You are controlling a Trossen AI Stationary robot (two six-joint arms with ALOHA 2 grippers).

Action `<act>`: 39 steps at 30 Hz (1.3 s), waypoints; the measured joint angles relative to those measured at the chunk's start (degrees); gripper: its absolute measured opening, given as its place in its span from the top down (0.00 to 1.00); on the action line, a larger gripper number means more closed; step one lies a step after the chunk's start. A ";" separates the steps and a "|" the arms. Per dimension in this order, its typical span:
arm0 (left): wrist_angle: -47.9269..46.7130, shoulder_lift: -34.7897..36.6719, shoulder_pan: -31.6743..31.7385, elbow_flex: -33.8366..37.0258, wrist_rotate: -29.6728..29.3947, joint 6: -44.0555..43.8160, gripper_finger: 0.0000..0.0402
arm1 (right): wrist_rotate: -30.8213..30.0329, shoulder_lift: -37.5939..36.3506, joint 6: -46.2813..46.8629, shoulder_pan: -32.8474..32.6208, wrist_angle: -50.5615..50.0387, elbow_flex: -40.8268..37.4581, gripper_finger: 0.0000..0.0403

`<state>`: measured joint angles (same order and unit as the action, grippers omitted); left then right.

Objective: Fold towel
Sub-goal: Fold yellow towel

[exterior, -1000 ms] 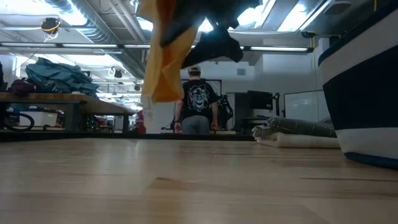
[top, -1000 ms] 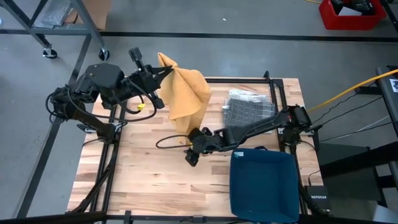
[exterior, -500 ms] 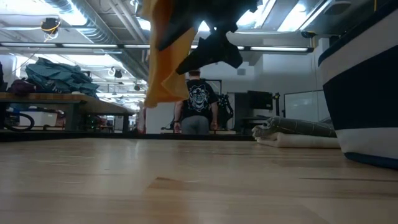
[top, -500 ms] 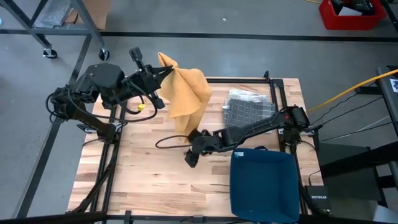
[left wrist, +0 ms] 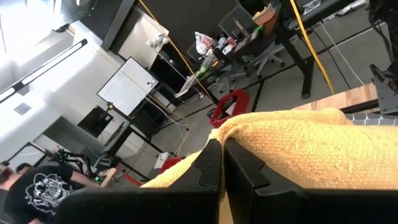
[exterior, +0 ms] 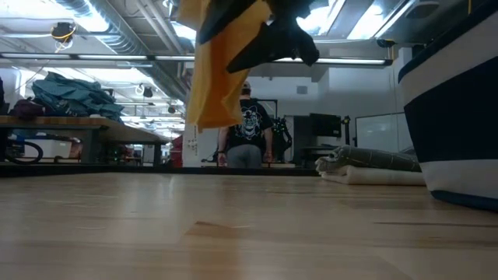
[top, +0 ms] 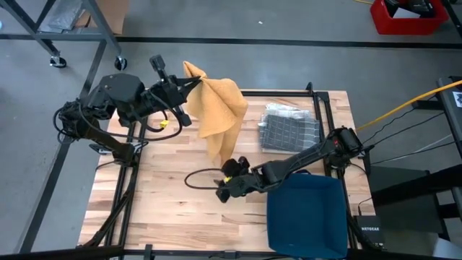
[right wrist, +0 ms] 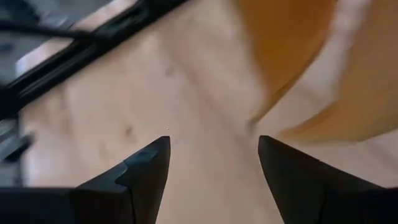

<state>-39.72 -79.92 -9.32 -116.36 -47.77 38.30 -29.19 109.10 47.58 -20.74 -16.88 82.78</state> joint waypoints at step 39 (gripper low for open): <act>6.06 0.00 -0.20 0.02 0.68 -5.33 1.00 | -9.27 8.85 -3.00 4.00 10.50 0.05 0.38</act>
<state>-33.67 -79.92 -9.52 -116.33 -47.09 32.97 -38.46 117.95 44.59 -16.73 -6.38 82.84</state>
